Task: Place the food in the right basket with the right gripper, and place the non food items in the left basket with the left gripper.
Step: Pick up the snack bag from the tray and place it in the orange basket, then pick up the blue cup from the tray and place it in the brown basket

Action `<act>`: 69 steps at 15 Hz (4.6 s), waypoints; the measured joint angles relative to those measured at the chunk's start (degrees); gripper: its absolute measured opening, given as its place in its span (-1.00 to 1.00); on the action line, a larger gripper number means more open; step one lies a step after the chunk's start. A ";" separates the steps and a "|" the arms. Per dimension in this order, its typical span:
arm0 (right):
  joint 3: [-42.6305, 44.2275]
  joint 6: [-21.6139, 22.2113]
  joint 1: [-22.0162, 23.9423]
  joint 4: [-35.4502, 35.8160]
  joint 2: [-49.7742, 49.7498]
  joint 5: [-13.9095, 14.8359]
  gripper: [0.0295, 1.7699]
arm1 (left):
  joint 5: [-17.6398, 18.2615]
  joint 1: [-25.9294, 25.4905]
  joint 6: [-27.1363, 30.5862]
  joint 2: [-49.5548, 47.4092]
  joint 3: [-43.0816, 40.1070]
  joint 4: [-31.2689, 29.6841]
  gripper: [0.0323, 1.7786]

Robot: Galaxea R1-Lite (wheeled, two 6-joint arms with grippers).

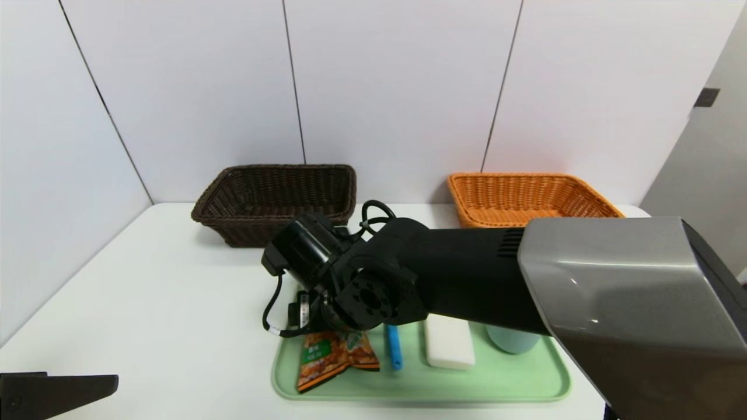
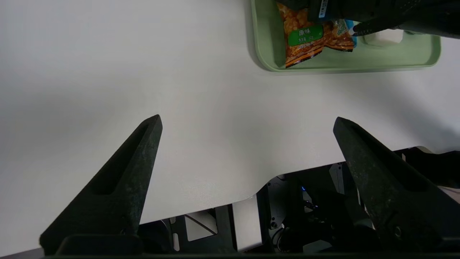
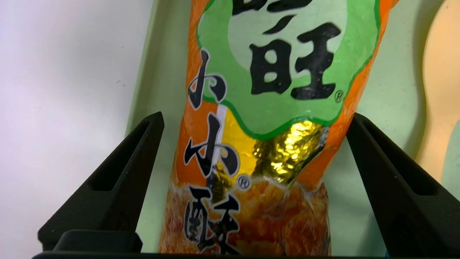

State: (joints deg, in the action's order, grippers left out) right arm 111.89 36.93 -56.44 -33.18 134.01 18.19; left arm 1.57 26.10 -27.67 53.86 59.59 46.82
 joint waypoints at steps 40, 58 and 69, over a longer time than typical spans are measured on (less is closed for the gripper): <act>-0.43 33.91 46.41 5.73 -19.21 -20.30 -0.53 | 4.40 0.09 -0.49 0.60 -1.55 -0.50 0.90; -0.30 44.61 54.27 7.17 -9.84 -27.50 0.39 | 5.32 0.09 -1.35 0.49 -1.46 -0.80 0.90; -0.21 27.93 50.01 -2.49 -21.55 -26.65 0.80 | 2.19 0.16 -2.86 4.40 -5.79 -19.85 0.90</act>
State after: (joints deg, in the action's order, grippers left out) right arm 111.68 64.85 -6.44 -35.67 112.46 -8.46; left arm 3.77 26.26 -30.54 58.26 53.80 26.98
